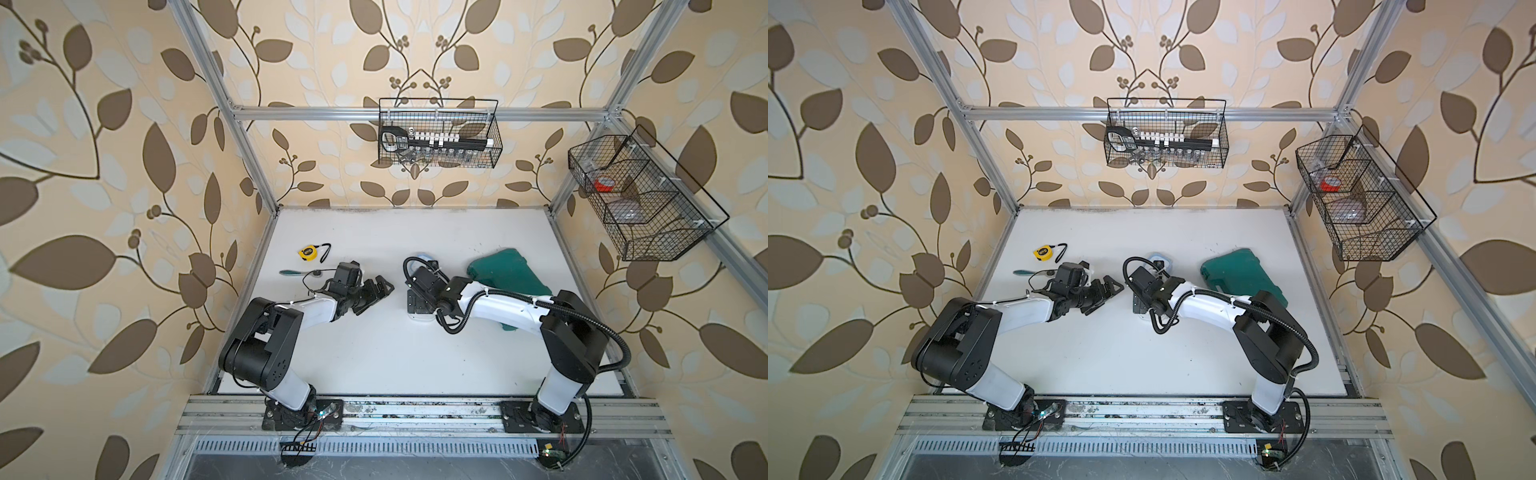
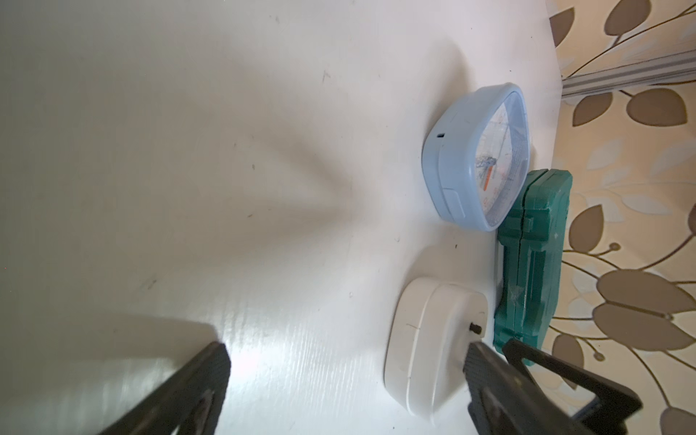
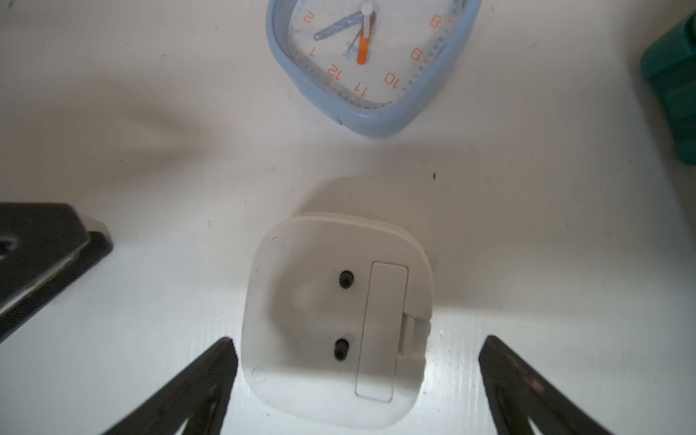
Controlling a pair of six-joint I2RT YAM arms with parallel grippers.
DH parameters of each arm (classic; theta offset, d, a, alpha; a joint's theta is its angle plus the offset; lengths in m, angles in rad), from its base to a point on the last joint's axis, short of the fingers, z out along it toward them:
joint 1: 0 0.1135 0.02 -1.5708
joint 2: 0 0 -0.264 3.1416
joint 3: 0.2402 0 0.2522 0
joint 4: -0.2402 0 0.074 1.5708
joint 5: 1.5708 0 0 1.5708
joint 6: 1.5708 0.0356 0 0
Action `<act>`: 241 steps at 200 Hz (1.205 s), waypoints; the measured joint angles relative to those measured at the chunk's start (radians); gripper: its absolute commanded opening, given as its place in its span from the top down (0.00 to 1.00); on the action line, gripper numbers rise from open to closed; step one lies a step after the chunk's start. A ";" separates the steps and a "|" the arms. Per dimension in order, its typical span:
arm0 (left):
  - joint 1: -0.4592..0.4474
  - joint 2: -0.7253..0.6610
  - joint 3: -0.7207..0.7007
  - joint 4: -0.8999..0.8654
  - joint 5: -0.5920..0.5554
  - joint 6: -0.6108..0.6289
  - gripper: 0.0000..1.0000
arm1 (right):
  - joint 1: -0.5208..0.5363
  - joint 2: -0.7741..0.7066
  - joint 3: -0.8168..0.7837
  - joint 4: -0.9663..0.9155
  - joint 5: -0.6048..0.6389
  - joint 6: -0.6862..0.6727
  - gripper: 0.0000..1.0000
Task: Insert the battery into the alarm
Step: Adjust the alarm at the center of the board.
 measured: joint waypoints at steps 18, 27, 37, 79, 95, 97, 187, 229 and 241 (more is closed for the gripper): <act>0.000 0.000 0.000 0.000 0.000 0.000 0.01 | 0.004 0.031 0.023 -0.014 0.000 0.011 0.00; 0.000 0.000 0.000 0.000 0.000 0.000 0.01 | 0.006 0.047 0.035 -0.017 0.000 0.014 0.00; 0.000 0.000 0.000 0.000 0.000 0.000 0.01 | 0.008 0.062 0.048 -0.022 0.000 0.019 0.00; 0.000 0.000 0.000 0.000 0.000 -0.002 0.01 | 0.013 0.090 0.066 -0.035 -0.001 0.034 0.02; 0.000 0.000 0.000 0.001 0.000 -0.004 0.01 | 0.013 0.099 0.071 -0.038 -0.004 0.037 0.03; 0.000 0.000 0.000 0.001 0.000 -0.004 0.01 | 0.013 0.101 0.072 -0.038 -0.004 0.038 0.03; 0.000 0.000 0.000 0.002 0.001 -0.009 0.01 | 0.013 0.129 0.095 -0.062 -0.008 0.041 0.15; 0.000 0.001 0.000 0.005 0.002 -0.014 0.01 | 0.013 0.123 0.090 -0.056 -0.008 0.039 0.16; 0.000 0.001 0.000 0.006 0.002 -0.015 0.01 | 0.013 0.104 0.064 -0.031 -0.009 0.032 0.16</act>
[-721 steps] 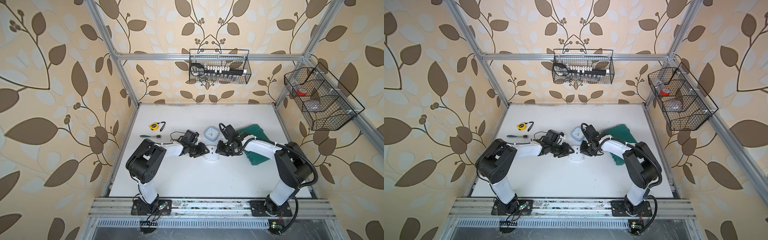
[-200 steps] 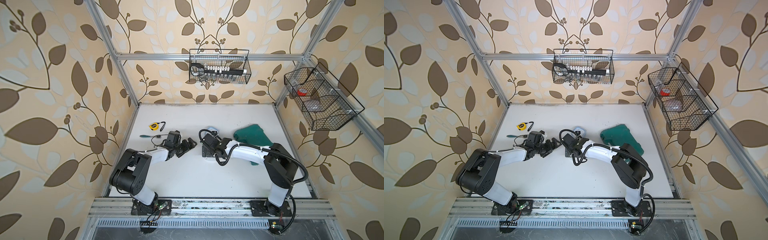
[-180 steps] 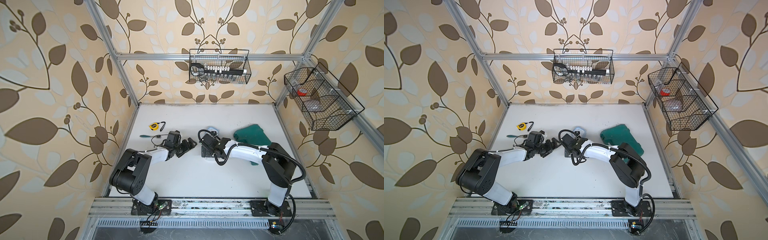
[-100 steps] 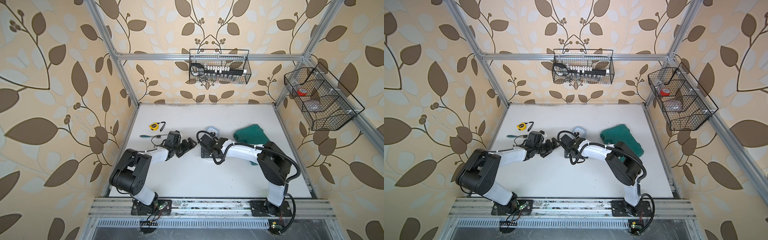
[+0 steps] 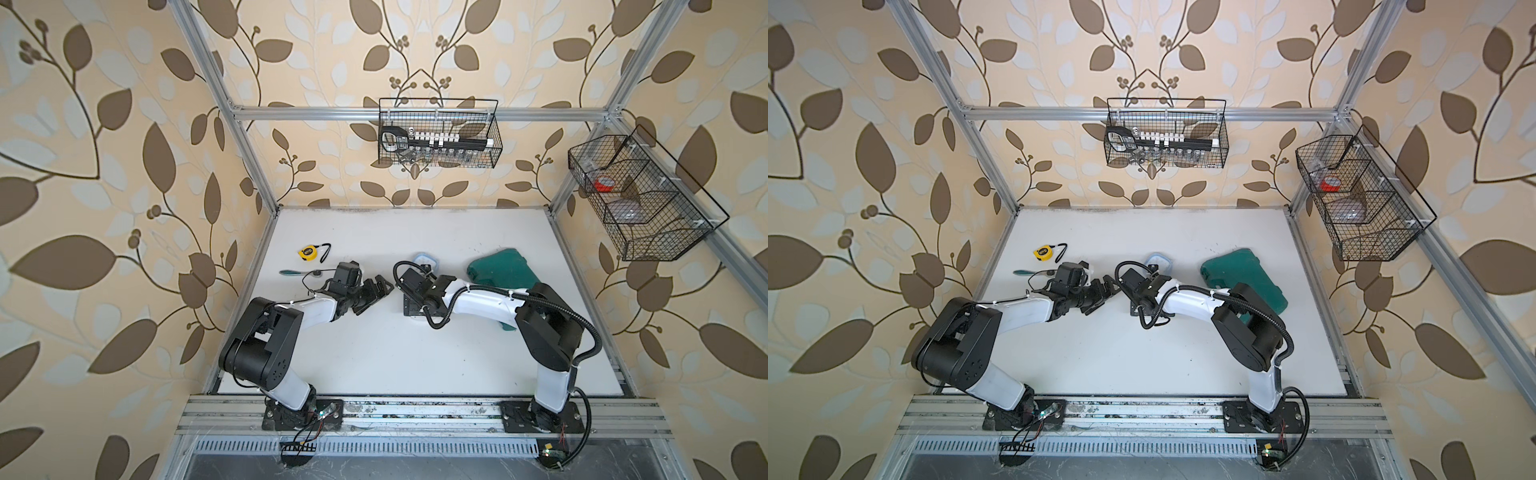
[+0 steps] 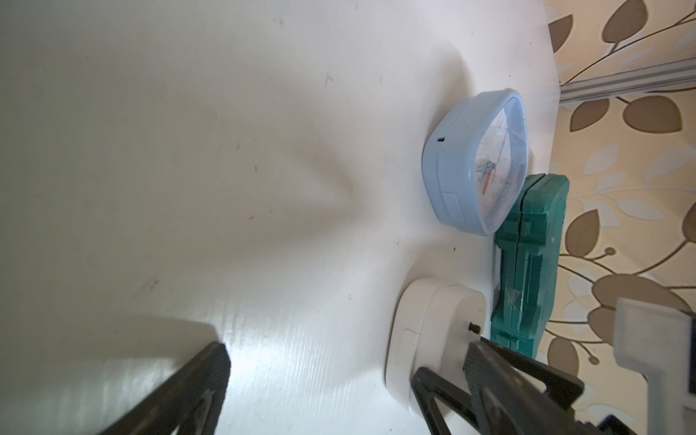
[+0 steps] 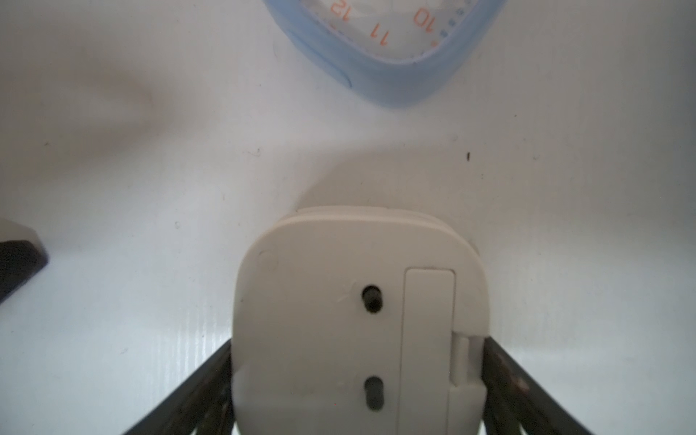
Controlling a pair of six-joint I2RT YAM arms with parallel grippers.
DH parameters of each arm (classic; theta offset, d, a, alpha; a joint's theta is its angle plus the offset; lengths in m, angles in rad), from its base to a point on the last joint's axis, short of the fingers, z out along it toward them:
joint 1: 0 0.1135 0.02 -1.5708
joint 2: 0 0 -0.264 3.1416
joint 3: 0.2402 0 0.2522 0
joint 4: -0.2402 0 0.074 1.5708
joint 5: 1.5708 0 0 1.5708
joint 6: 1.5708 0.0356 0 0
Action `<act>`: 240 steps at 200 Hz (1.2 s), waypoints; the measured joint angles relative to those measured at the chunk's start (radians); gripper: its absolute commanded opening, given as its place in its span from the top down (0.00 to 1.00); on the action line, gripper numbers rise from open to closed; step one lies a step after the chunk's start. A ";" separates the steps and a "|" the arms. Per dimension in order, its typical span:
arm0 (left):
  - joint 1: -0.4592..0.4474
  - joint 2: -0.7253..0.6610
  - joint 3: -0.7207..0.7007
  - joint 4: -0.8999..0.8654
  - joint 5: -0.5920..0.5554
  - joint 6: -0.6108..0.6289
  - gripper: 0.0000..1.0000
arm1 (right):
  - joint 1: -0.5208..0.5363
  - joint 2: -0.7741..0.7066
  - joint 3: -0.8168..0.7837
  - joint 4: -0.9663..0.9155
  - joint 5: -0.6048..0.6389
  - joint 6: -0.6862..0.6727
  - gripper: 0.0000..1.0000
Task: Insert the battery into the alarm
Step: Adjust the alarm at the center of the board.
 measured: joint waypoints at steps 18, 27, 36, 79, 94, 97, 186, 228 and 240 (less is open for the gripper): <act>0.000 0.000 0.000 0.002 0.001 0.000 0.01 | 0.000 -0.056 -0.067 0.053 0.001 -0.023 0.15; 0.000 0.000 0.000 0.003 0.002 0.000 0.01 | 0.000 -0.089 -0.105 0.087 0.002 -0.044 0.15; 0.000 0.000 -0.003 0.009 0.003 -0.001 0.01 | 0.000 -0.122 -0.140 0.124 0.002 -0.064 0.16; 0.000 0.000 -0.036 0.078 0.069 -0.032 0.01 | 0.000 -0.266 -0.309 0.361 -0.003 -0.183 0.15; -0.002 -0.001 -0.056 0.123 0.099 -0.067 0.01 | -0.002 -0.317 -0.376 0.451 -0.017 -0.225 0.15; -0.002 -0.001 -0.061 0.133 0.103 -0.077 0.01 | -0.003 -0.324 -0.386 0.466 -0.019 -0.233 0.15; -0.114 -0.088 -0.089 0.309 0.124 -0.093 0.08 | -0.027 -0.377 -0.489 0.702 -0.135 -0.351 0.14; -0.127 -0.105 -0.068 0.238 0.131 0.006 0.35 | -0.033 -0.378 -0.497 0.721 -0.163 -0.359 0.14; -0.127 -0.118 -0.068 0.231 0.132 0.020 0.44 | -0.036 -0.378 -0.498 0.721 -0.167 -0.359 0.14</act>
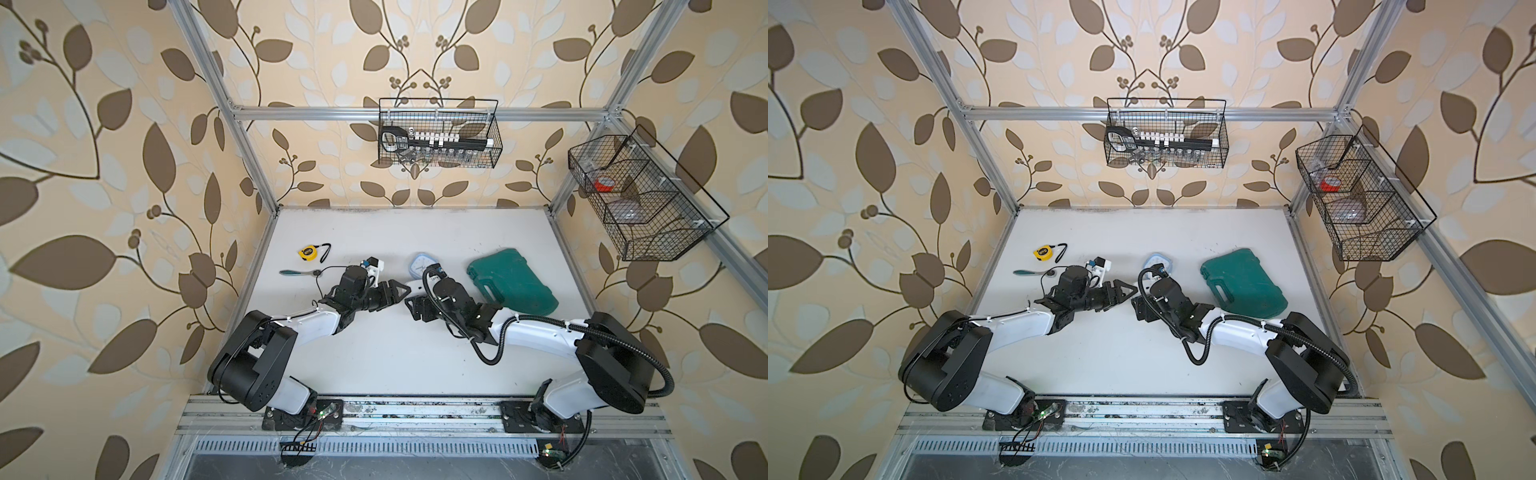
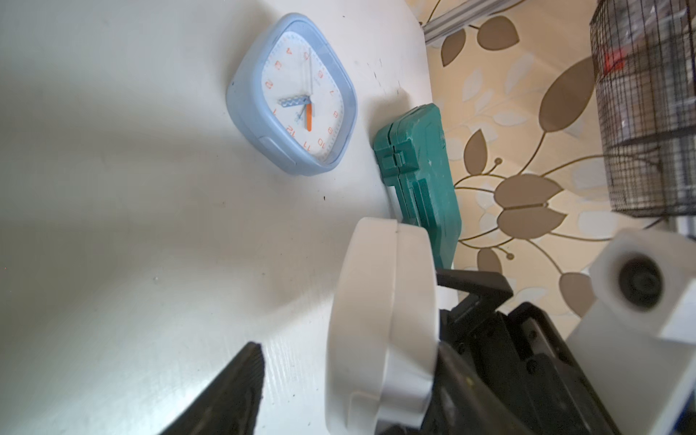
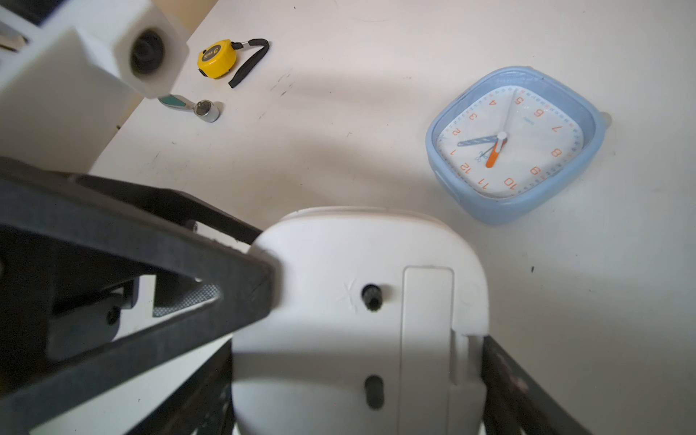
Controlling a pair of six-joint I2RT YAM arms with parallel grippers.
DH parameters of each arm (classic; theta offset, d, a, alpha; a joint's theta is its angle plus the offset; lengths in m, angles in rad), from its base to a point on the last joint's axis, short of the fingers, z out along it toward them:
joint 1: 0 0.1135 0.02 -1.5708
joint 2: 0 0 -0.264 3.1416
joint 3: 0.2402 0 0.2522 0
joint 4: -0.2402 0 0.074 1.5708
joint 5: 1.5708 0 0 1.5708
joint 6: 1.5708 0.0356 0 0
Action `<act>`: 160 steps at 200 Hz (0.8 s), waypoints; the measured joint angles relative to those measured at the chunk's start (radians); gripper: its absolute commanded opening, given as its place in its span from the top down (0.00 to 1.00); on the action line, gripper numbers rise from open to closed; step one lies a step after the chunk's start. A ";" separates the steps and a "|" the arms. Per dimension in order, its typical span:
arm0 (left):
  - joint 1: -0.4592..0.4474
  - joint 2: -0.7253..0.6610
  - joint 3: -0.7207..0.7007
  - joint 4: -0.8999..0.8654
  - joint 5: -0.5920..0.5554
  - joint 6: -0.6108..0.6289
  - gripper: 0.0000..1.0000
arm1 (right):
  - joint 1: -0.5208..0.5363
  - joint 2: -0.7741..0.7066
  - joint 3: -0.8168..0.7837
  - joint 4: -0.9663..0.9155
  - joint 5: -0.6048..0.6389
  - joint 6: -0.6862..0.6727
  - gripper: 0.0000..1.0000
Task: Insert the battery into the alarm
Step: Adjust the alarm at the center of the board.
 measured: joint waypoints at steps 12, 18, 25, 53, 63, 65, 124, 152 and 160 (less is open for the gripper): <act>0.000 -0.005 0.000 0.002 0.006 0.021 0.50 | -0.005 0.000 0.000 0.001 -0.006 0.000 0.14; 0.000 -0.006 0.002 0.005 0.013 0.030 0.51 | -0.007 0.000 -0.001 0.002 -0.008 0.000 0.14; 0.000 -0.006 0.002 0.006 0.021 0.035 0.52 | -0.009 0.000 -0.002 0.002 -0.011 0.000 0.14; 0.000 -0.003 0.002 0.010 0.051 0.045 0.53 | -0.017 0.000 -0.003 0.010 -0.021 0.000 0.14; 0.000 0.004 0.005 0.016 0.062 0.044 0.53 | -0.019 0.000 -0.003 0.014 -0.024 0.000 0.14; 0.000 0.006 0.005 0.017 0.065 0.044 0.53 | -0.019 0.000 -0.003 0.015 -0.025 0.000 0.14; 0.000 0.075 0.013 0.073 0.123 0.021 0.67 | -0.032 0.000 -0.019 0.015 -0.042 0.000 0.14; 0.000 0.079 0.016 0.074 0.124 0.018 0.71 | -0.037 0.000 -0.019 0.014 -0.046 0.000 0.13; 0.000 0.080 0.016 0.074 0.125 0.014 0.72 | -0.037 0.000 -0.019 0.015 -0.048 0.000 0.12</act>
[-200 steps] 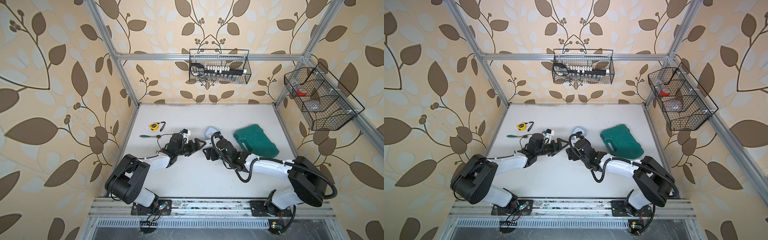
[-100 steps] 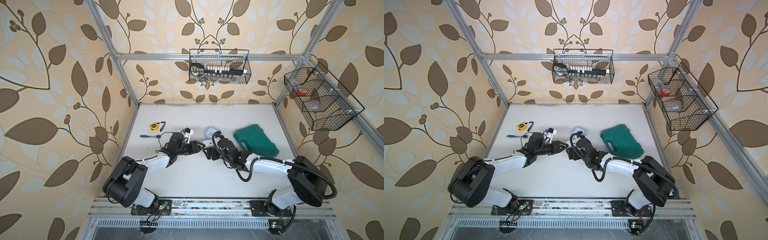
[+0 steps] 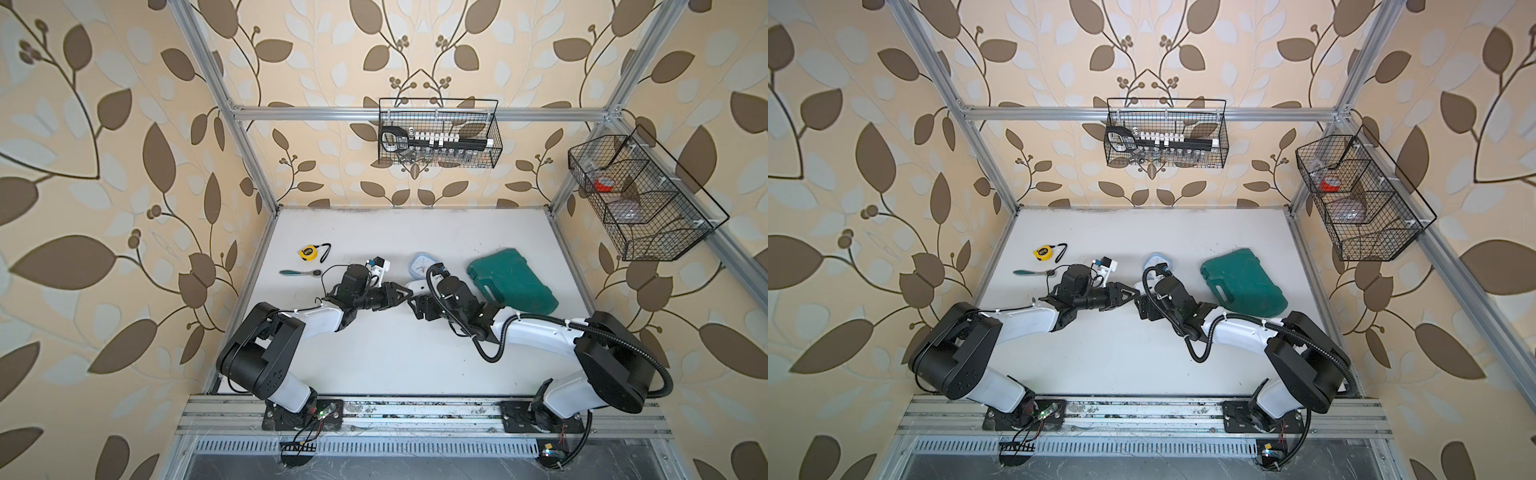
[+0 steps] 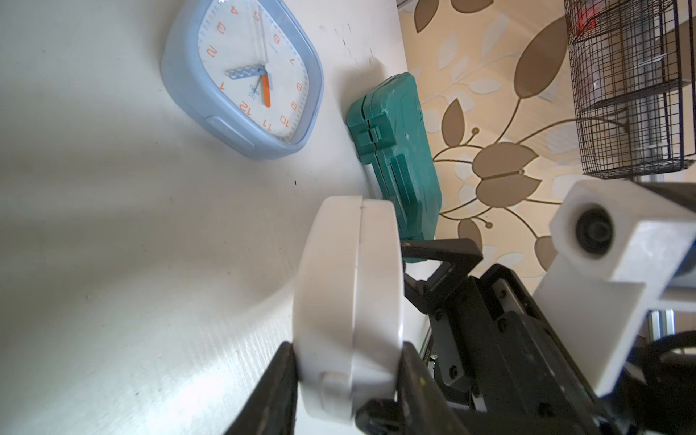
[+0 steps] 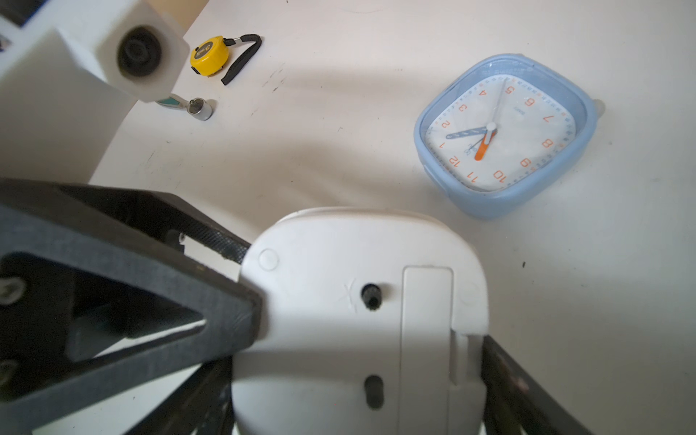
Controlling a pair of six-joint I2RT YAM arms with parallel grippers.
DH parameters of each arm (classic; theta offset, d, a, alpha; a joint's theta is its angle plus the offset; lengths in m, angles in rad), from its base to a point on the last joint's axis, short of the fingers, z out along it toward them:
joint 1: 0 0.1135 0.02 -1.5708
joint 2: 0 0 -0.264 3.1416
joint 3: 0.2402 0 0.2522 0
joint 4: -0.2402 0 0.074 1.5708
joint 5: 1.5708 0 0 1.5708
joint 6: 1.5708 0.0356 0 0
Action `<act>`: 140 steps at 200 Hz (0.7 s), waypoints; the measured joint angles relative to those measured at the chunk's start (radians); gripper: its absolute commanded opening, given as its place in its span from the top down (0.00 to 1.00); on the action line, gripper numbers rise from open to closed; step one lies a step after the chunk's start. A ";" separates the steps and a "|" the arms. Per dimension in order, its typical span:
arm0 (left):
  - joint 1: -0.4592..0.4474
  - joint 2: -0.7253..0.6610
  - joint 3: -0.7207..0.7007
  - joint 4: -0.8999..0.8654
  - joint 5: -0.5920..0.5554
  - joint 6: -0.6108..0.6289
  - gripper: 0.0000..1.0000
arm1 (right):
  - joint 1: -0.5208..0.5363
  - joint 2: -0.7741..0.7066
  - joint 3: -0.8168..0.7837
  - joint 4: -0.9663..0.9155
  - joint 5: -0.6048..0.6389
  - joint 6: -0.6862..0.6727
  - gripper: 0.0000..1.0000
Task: Insert the battery into the alarm
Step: Adjust the alarm at the center of the board.
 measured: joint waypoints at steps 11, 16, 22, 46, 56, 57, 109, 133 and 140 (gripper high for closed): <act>0.000 0.002 0.000 0.001 0.000 -0.006 0.73 | -0.003 0.000 0.000 0.000 -0.004 0.000 0.11; 0.000 0.003 0.001 0.001 0.001 -0.008 0.73 | -0.004 0.000 0.000 0.000 -0.005 -0.001 0.10; 0.000 0.004 0.002 0.002 0.001 -0.010 0.73 | -0.005 0.000 -0.001 0.000 -0.006 0.000 0.09; 0.000 0.005 0.002 0.002 0.001 -0.012 0.73 | -0.011 -0.002 -0.011 0.018 -0.018 -0.001 0.04; 0.000 0.005 0.002 0.001 -0.001 -0.012 0.74 | -0.014 -0.006 -0.016 0.027 -0.024 0.000 0.04; 0.000 0.005 0.002 0.002 -0.002 -0.012 0.74 | -0.015 -0.006 -0.017 0.027 -0.024 0.000 0.04; 0.000 0.005 0.002 0.000 -0.004 -0.014 0.74 | -0.026 -0.011 -0.027 0.043 -0.056 0.001 0.06; 0.001 0.010 0.002 0.002 -0.003 -0.019 0.74 | -0.030 -0.011 -0.029 0.047 -0.069 0.001 0.06; 0.001 0.010 0.002 0.002 -0.003 -0.019 0.73 | -0.031 -0.011 -0.029 0.047 -0.071 0.001 0.06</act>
